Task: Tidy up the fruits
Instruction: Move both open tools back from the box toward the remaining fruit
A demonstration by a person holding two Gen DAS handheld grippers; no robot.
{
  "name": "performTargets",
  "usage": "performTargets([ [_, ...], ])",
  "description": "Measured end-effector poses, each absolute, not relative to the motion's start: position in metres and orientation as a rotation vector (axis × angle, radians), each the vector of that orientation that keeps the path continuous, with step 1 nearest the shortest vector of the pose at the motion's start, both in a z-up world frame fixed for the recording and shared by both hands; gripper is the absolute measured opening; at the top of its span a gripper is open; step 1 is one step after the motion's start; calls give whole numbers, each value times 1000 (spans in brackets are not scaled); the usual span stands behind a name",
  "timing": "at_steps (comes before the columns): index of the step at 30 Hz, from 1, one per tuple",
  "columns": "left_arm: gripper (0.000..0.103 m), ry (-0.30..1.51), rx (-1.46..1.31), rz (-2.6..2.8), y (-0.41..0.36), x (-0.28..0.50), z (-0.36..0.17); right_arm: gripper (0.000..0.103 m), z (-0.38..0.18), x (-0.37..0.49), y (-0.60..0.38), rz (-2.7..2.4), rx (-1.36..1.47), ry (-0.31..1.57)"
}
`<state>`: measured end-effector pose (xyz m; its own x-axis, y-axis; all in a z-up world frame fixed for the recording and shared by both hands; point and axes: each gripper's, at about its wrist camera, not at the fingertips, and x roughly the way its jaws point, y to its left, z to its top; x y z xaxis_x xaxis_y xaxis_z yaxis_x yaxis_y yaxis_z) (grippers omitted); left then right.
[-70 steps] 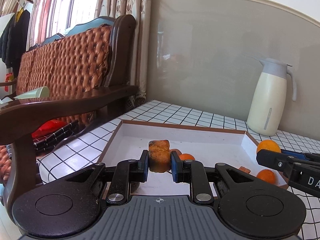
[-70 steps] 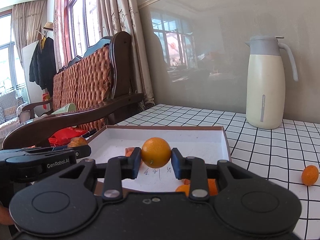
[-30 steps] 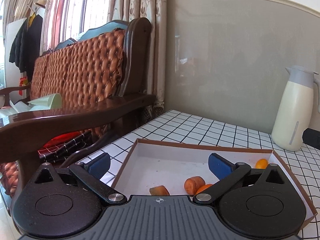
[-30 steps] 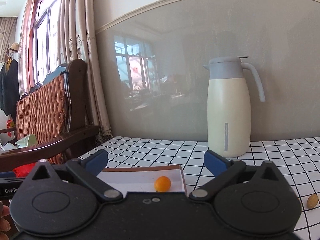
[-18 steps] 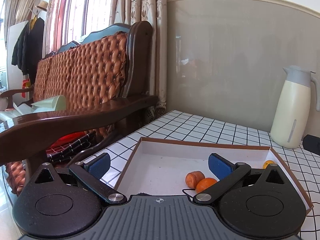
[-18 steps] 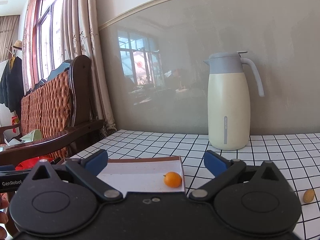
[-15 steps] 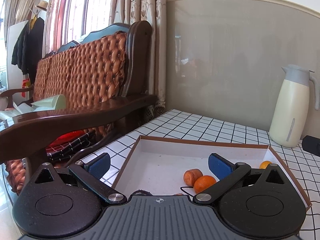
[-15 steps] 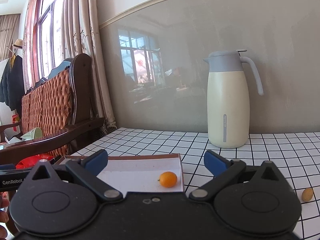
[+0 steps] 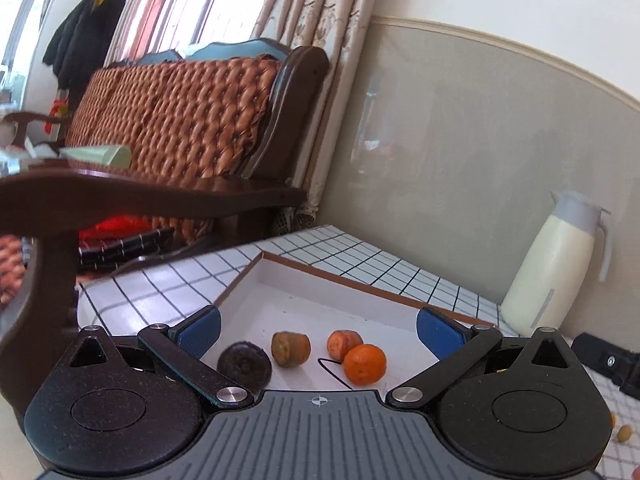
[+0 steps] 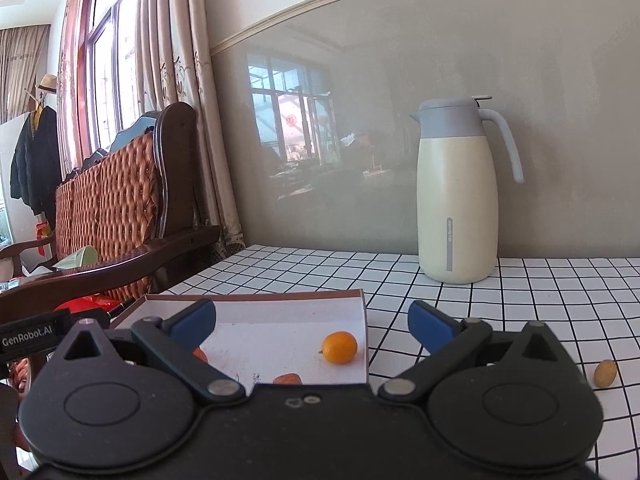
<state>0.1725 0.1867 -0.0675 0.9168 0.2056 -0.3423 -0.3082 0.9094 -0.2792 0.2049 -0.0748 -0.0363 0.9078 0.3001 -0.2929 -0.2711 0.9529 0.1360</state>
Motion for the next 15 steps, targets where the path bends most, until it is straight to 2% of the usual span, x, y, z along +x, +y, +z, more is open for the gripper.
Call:
performTargets([
  [3, 103, 432, -347, 245, 186, 182, -74, 97, -37, 200, -74, 298, 78, 322],
  [7, 103, 504, -184, 257, 167, 188, -75, 97, -35, 196, -73, 303, 60, 321],
  [10, 103, 513, -51, 315, 145, 190, -69, 97, -36, 195, -74, 303, 63, 328],
  [15, 103, 508, -101, 201, 136, 184, -59, 97, -35, 194, -77, 300, 63, 329],
])
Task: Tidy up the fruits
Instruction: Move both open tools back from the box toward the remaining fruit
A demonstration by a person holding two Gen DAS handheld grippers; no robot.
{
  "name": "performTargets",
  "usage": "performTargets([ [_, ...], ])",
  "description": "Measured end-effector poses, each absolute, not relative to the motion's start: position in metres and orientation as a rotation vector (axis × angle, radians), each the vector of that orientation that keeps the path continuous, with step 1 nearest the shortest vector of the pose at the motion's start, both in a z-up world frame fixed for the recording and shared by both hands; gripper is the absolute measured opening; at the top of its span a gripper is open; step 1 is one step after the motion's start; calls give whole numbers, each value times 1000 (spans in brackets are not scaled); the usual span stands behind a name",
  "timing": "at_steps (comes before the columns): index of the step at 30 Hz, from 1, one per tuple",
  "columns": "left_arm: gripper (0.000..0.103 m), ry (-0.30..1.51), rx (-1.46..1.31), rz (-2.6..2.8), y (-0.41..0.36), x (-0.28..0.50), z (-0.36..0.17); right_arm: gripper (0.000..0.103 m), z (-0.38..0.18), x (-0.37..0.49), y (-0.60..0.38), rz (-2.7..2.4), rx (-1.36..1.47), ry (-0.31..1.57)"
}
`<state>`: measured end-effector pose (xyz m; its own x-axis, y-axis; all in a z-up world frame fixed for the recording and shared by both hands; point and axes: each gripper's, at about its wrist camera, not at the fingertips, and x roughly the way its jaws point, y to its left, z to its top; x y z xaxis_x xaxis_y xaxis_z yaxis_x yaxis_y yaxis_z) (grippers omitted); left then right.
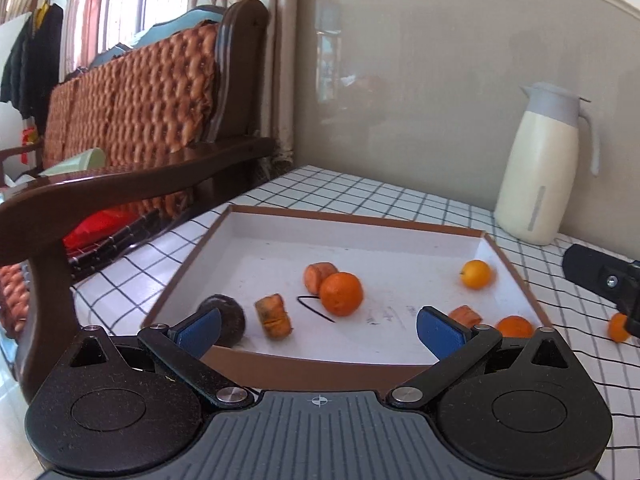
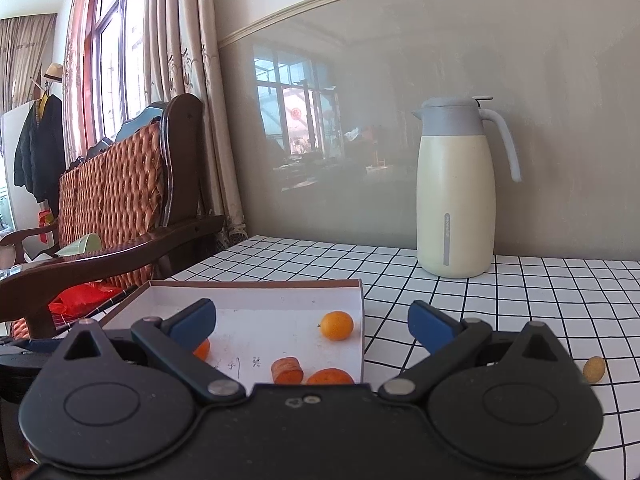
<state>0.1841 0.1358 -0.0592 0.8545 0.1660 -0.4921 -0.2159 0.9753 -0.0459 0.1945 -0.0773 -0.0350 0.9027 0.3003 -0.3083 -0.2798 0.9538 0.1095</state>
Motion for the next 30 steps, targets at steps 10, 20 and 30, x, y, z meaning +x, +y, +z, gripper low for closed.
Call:
performTargets([
  [10, 103, 334, -239, 147, 128, 164, -59, 97, -35, 189, -99, 270, 72, 325],
  [20, 103, 413, -128, 117, 92, 188, -64, 97, -36, 182, -130, 209, 64, 326],
  [30, 103, 421, -34, -33, 21, 201, -58, 97, -43, 177, -183, 92, 94, 343],
])
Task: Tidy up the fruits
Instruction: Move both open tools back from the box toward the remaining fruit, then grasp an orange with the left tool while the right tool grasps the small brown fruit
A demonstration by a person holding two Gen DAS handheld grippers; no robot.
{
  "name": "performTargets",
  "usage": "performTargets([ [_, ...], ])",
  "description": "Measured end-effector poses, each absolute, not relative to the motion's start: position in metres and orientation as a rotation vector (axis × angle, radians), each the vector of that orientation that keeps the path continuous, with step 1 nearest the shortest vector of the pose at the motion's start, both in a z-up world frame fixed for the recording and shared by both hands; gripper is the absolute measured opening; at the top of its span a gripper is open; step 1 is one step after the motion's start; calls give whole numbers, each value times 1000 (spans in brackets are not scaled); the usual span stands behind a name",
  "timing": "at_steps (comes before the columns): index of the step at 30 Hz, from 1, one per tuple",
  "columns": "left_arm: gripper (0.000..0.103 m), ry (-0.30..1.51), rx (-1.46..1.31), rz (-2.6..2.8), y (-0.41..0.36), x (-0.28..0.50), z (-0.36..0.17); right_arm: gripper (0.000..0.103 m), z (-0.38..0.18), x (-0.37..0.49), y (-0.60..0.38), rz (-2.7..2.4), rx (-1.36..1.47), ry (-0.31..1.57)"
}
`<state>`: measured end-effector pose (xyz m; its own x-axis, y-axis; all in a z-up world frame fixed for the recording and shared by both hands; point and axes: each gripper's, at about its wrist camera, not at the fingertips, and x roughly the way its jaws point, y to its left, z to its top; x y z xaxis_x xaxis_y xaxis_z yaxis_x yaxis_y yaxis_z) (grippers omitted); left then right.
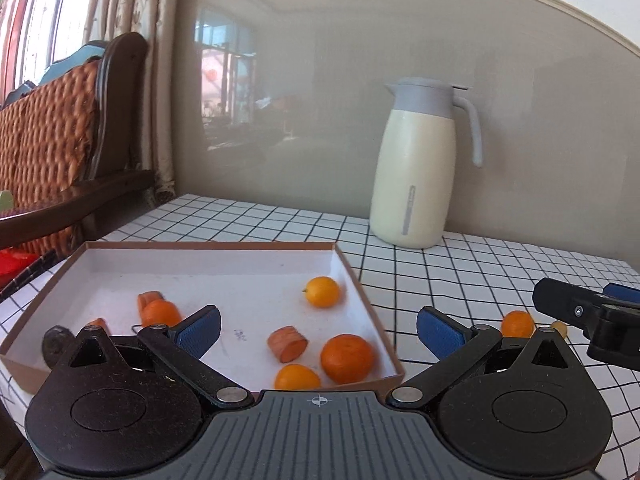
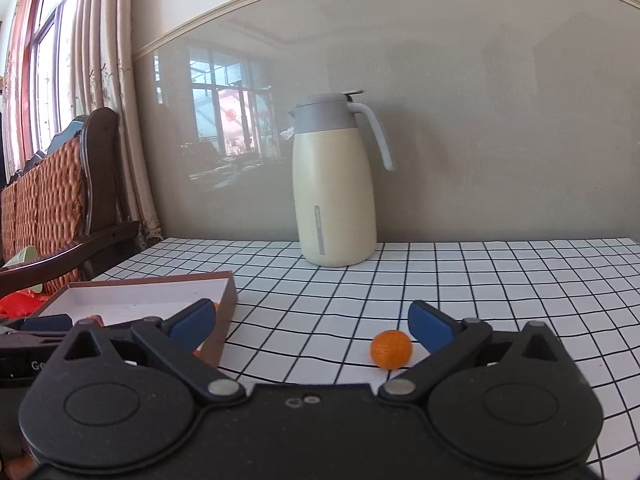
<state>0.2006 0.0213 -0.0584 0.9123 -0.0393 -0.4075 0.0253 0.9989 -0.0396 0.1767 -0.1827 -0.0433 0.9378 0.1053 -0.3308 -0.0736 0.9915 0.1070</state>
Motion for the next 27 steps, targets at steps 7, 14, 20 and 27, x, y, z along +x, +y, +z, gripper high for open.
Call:
performTargets([
  [7, 103, 446, -14, -118, -20, 211, -63, 97, -50, 176, -221, -7, 117, 361],
  [14, 103, 462, 29, -172, -57, 220, -74, 97, -58, 177, -251, -91, 140, 383],
  [20, 103, 491, 83, -221, -88, 231, -86, 96, -65, 180, -267, -137, 145, 412],
  [27, 101, 500, 106, -274, -115, 238, -93, 93, -71, 184, -279, -156, 156, 432],
])
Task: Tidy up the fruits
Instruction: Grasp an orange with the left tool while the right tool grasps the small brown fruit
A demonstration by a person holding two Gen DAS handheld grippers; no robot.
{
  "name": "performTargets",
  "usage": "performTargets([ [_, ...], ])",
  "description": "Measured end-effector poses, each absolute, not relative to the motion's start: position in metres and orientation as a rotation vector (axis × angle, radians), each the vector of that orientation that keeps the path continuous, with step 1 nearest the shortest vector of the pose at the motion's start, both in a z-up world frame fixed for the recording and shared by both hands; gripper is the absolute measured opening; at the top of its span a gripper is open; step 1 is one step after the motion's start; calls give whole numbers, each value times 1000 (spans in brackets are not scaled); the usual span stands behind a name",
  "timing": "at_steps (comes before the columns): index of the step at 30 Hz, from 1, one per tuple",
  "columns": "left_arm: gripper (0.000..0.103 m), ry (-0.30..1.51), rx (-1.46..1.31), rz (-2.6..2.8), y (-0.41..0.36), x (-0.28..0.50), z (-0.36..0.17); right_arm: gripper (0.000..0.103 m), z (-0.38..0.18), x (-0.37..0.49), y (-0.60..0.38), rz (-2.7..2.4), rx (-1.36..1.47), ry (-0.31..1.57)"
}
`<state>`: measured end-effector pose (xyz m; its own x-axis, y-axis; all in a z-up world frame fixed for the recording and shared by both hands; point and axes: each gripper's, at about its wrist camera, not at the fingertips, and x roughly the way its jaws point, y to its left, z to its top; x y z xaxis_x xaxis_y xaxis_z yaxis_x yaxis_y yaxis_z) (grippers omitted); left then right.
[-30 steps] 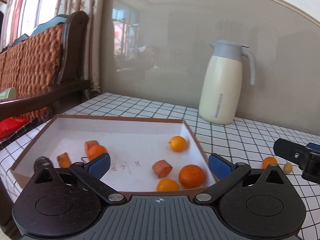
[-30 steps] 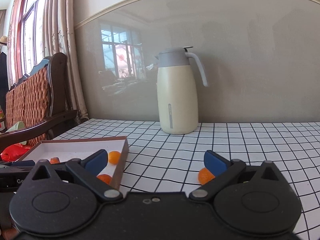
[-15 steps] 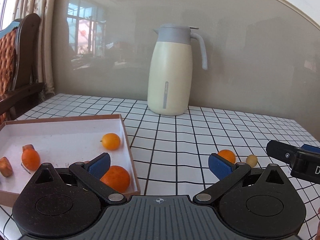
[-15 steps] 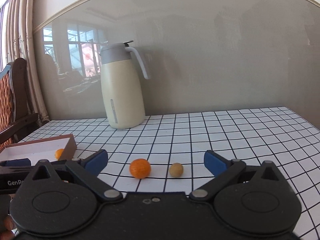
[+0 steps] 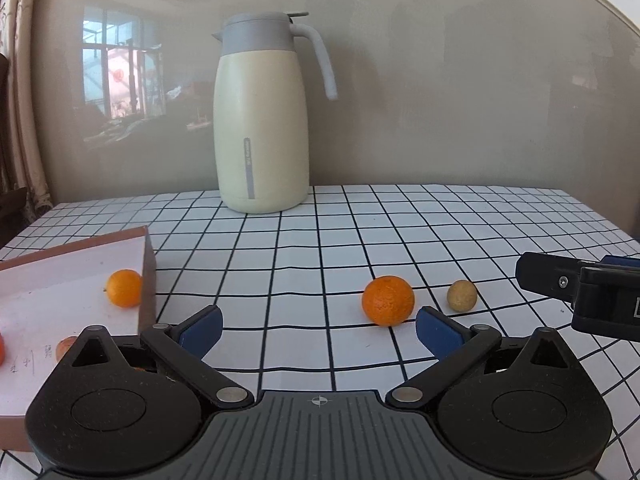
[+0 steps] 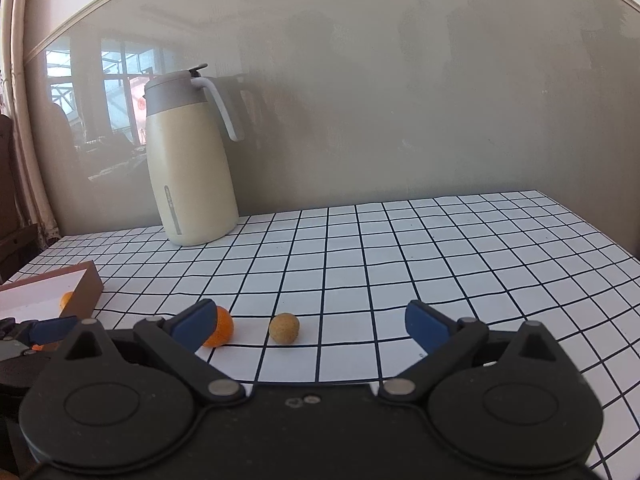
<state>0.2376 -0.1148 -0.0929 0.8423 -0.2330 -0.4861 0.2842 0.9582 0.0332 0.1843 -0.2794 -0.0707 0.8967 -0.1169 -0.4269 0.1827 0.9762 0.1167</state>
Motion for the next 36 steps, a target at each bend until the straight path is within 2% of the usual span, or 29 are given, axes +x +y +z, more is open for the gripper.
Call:
performTargets([
  [3, 92, 512, 120, -312, -128, 240, -96, 93, -72, 184, -285, -167, 170, 436],
  [9, 81, 533, 114, -334, -146, 249, -103, 93, -72, 181, -292, -181, 178, 432],
  [14, 78, 553, 104, -340, -157, 262, -109, 93, -74, 180, -298, -189, 190, 434],
  [16, 71, 559, 106, -346, -161, 266, -110, 93, -74, 179, -299, -189, 190, 433],
  [21, 65, 593, 86, -344, -169, 278, -113, 93, -74, 182, -300, -186, 195, 435],
  [23, 51, 606, 89, -339, -171, 281, -115, 93, -75, 182, -299, -186, 193, 438],
  [24, 40, 620, 86, -337, -171, 283, -116, 93, -75, 183, -299, -185, 194, 439],
  [33, 40, 622, 63, -305, -150, 283, -118, 91, -79, 193, -292, -161, 192, 463],
  [36, 40, 623, 64, -280, -137, 285, -118, 85, -84, 201, -287, -148, 182, 487],
])
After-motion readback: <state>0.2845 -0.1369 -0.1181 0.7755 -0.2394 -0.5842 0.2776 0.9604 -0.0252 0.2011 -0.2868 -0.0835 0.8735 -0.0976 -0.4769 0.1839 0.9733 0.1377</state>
